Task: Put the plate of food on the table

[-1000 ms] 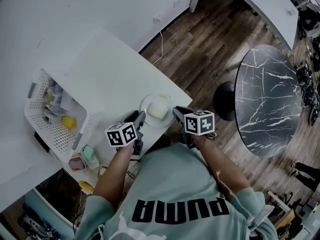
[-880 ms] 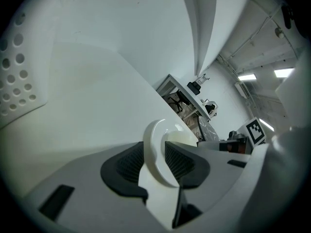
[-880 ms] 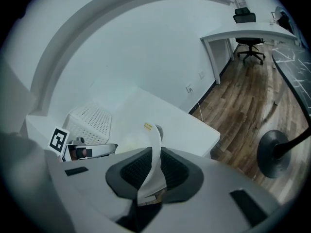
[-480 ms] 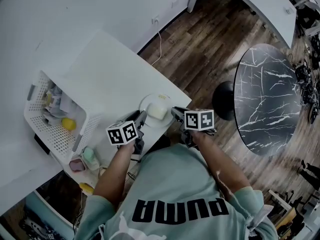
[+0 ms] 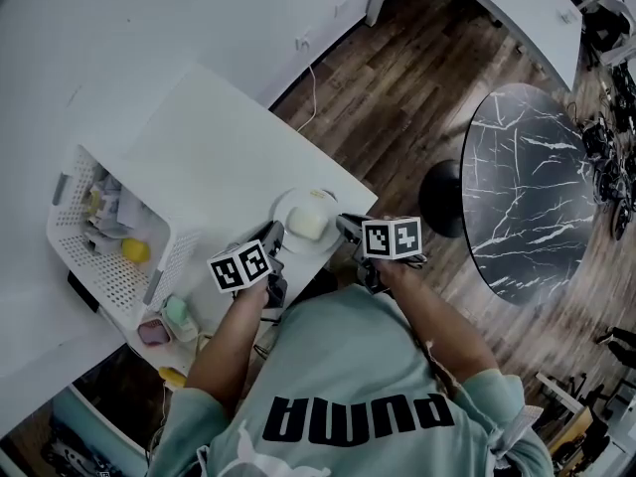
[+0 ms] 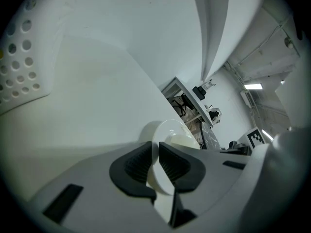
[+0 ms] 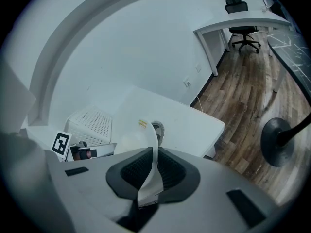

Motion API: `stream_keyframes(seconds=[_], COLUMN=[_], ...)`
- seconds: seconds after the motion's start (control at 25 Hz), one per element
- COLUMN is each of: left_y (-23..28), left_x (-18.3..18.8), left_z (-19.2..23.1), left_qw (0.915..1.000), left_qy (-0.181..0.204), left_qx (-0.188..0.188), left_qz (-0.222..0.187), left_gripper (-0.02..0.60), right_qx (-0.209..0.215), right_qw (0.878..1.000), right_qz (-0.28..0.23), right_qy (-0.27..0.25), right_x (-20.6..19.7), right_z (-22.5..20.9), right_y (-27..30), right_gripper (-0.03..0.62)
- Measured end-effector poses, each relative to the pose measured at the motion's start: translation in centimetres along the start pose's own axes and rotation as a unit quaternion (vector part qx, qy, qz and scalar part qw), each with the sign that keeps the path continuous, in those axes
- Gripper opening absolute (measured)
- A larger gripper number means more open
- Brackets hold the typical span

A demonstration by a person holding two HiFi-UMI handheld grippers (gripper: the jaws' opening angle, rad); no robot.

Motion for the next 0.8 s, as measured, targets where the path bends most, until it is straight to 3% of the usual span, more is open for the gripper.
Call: stream_keyframes(seconds=[0.36,0.8], left_y=[-1.0,-0.9], left_x=[0.7,4.0], left_z=[-2.2,-7.9], left_qw=[0.9994,0.9959], left_qy=[-0.013,0.037], left_qx=[-0.027,-0.078], left_qz=[-0.02,-0.03], left_gripper=[0.043,0.04], right_qx=[0.006,0.01], right_qw=[0.999,0.989], right_qz=[-0.044,-0.138], right_qy=[0.018,0.054], right_x=[0.7,2.1], right_z=[0.3,-0.1], right_y=[-2.4,-8.1], right_gripper=[0.04,0.04])
Point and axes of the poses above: the fingertips, and each gripper's own axes: y forward along the fingers, z to its left, x out of its top, the point moved 2 cm from there along -y, backward along the fingers, and after that the axes turned 12 degrees about y, right-handed, at the moved point
